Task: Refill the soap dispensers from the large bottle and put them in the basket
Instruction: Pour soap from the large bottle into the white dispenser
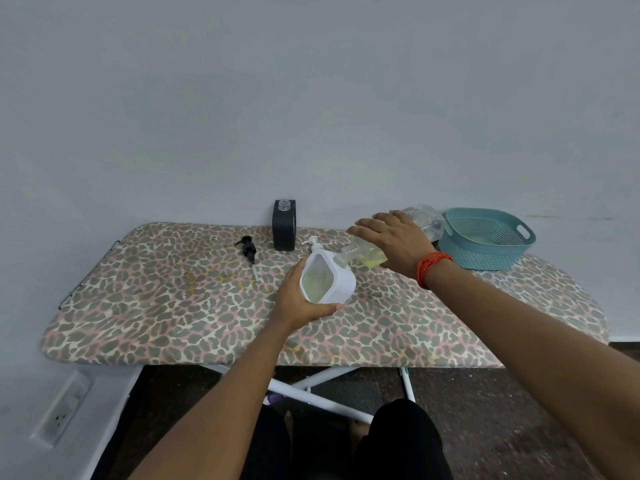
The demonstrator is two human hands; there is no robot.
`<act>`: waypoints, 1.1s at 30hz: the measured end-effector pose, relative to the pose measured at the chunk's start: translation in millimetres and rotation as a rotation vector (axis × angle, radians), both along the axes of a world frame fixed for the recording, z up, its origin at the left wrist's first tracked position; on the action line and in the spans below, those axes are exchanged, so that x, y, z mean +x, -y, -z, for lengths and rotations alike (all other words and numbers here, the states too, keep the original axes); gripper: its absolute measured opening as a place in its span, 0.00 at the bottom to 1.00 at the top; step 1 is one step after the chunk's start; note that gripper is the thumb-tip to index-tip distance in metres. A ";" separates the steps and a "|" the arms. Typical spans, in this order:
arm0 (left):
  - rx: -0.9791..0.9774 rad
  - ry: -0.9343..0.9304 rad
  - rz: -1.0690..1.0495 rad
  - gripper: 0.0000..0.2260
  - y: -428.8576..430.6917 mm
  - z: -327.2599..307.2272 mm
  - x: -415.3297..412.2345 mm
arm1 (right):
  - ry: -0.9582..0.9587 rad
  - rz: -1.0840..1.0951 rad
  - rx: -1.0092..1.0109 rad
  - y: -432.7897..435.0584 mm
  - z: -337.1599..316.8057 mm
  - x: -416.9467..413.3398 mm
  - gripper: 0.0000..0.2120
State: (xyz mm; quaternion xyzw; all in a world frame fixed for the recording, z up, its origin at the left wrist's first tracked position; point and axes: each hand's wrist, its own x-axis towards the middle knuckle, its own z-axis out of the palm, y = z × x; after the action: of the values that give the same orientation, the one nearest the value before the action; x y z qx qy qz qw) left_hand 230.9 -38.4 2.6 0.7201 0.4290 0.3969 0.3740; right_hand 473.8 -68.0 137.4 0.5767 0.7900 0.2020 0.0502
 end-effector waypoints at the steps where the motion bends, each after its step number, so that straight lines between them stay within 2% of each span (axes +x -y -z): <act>1: 0.000 0.000 0.000 0.46 -0.1 0.0 0.0 | 0.001 -0.001 0.002 0.0 -0.1 0.1 0.46; 16: -0.016 0.019 0.001 0.47 3.5 -3.3 0.1 | 0.011 -0.002 -0.004 -0.4 -0.9 0.8 0.48; 33: -0.029 0.037 -0.004 0.46 4.7 -3.2 0.3 | 0.013 0.008 0.038 -1.7 5.0 0.5 0.46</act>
State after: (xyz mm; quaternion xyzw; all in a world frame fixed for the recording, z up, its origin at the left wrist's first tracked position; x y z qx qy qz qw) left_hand 231.2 -43.0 5.7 0.7063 0.4293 0.4046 0.3913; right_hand 474.3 -66.3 132.3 0.5793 0.7834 0.2207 0.0450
